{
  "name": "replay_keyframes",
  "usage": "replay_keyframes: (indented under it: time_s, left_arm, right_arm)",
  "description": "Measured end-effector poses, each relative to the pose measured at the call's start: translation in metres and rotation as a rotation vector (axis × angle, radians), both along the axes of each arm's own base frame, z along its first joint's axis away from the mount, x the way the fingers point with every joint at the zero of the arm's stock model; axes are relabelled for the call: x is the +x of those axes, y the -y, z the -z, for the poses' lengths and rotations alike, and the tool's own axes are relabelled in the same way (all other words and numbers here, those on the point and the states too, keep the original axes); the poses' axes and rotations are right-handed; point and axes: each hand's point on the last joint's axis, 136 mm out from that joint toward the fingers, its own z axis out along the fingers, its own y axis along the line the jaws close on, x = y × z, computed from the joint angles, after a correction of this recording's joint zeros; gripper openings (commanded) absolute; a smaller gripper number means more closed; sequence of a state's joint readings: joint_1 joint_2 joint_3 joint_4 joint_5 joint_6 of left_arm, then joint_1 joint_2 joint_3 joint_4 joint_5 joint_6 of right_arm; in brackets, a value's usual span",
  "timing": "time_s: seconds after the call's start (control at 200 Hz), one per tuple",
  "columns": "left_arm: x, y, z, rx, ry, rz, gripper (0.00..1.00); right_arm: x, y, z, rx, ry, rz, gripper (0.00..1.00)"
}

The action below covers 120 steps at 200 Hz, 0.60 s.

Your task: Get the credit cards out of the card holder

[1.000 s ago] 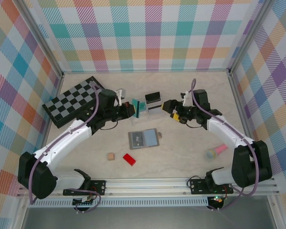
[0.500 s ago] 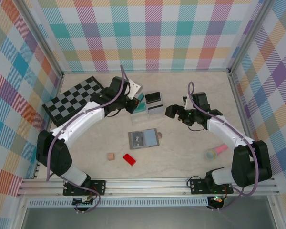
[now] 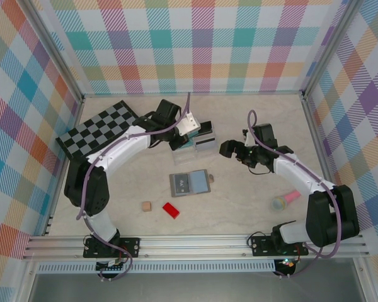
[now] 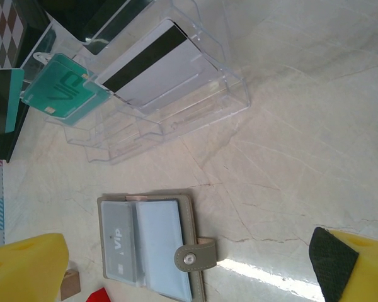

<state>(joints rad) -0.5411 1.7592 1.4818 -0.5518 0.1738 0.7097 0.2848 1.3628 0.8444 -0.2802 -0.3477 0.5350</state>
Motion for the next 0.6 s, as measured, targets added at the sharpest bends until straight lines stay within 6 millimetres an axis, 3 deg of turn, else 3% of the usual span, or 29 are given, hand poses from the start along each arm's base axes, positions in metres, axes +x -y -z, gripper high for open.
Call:
replay_keyframes:
  time_s: [0.29, 0.6]
  left_arm:
    - [0.011, -0.01, 0.025, 0.065, -0.039, 0.049, 0.0]
    - [0.02, -0.017, 0.021, 0.103, -0.042, 0.076, 0.0]
  right_arm:
    - [0.0, 0.0, 0.008, -0.004, -0.021, 0.002, 1.0]
    - [-0.001, 0.0, 0.018, -0.008, -0.045, 0.004, 1.0]
